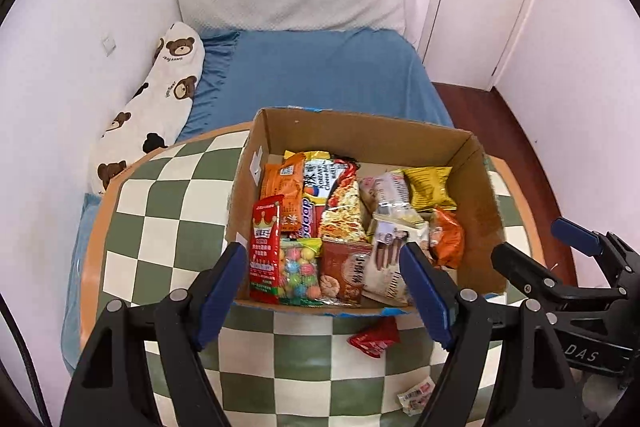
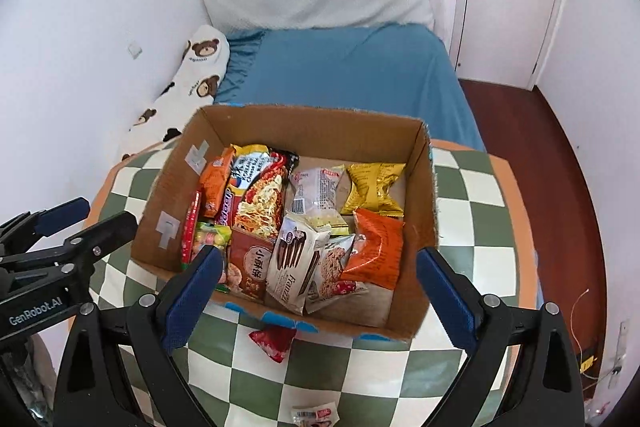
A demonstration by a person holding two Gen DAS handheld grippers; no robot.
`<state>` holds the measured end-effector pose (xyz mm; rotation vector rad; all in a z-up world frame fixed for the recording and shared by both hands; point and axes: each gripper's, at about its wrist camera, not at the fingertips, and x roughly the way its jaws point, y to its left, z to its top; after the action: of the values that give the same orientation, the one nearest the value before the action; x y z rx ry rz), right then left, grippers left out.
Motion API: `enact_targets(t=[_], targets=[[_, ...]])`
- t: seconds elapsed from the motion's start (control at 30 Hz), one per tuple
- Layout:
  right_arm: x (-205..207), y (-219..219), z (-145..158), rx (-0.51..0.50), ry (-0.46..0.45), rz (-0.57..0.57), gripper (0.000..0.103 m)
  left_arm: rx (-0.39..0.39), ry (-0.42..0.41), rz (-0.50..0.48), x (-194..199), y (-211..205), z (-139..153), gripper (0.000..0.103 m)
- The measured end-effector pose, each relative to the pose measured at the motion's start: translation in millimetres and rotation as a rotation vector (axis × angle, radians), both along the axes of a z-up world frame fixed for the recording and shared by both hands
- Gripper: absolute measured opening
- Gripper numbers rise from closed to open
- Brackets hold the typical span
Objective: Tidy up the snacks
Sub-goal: 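Move both tools back over the cloth toward the last two packets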
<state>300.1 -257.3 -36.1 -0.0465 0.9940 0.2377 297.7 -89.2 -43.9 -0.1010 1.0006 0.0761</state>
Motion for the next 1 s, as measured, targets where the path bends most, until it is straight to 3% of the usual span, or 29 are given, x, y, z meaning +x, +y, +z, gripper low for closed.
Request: enact_targets(t=[0.4,0.6,0.8,1.0], targets=[[-66.7,-17.1,52.7,0.052,-0.123,-0.011,0.099,0.0,-0.096,-0.028,-51.3,-22.6,39.0,0.077],[-94.2,-26.5,53.2,0.077,-0.115,-0.026,0.099,-0.016,-0.09,-0.021,-74.5,-27.1,34.3,0.077],[-113.5,-36.2,2.5,0.107,0.036,-0.04,0.099,-0.005,0.034,-0.021,-90.6,-31.8,-18.8,0.078],[-122.6,-47.7,-92.1,0.173,0.287,-0.097,0.099,0.014,0.221,-0.031,-99.9,-38.5,-103.1,0.078]])
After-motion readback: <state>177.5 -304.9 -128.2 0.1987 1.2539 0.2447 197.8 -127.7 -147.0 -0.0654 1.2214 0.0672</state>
